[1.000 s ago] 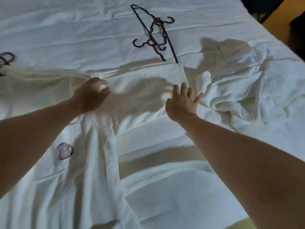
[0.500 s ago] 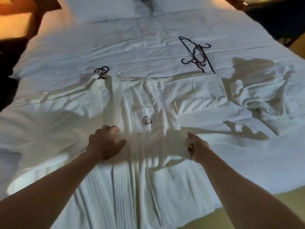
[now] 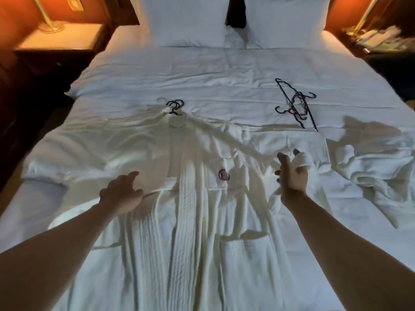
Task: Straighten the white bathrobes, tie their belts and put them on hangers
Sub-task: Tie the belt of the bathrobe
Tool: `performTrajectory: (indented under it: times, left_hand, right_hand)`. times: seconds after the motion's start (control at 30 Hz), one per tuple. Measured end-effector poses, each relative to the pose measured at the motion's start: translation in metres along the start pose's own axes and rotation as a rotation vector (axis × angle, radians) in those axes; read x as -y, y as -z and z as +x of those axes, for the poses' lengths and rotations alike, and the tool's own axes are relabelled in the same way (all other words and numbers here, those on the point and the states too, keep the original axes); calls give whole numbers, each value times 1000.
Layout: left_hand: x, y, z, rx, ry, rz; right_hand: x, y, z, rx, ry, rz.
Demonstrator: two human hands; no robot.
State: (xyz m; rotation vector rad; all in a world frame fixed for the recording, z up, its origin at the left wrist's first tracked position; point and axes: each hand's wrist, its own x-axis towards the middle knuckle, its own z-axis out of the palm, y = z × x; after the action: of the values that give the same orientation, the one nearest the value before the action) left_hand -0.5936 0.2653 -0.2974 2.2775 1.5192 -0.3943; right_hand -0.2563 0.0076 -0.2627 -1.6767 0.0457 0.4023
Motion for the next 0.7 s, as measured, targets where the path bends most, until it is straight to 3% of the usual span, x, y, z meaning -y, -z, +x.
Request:
performTrajectory:
  times: [0.1, 0.17, 0.27, 0.43, 0.53, 0.7]
  left_hand:
    - [10, 0, -2, 206, 21, 99]
    - [11, -3, -10, 243, 1, 99]
    - [12, 7, -19, 40, -25, -67]
    - [-6, 81, -33, -209, -53, -424]
    - [1, 145, -50, -360, -31, -671]
    - [2, 217, -84, -440, -146, -857]
  right_hand:
    - [16, -13, 0, 125, 90, -11]
    - [33, -25, 3, 136, 89, 42]
    - [69, -48, -5, 139, 64, 100]
    - [125, -78, -41, 223, 346, -116]
    - [171, -100, -75, 269, 423, -162]
    - [212, -123, -124, 383, 494, -292]
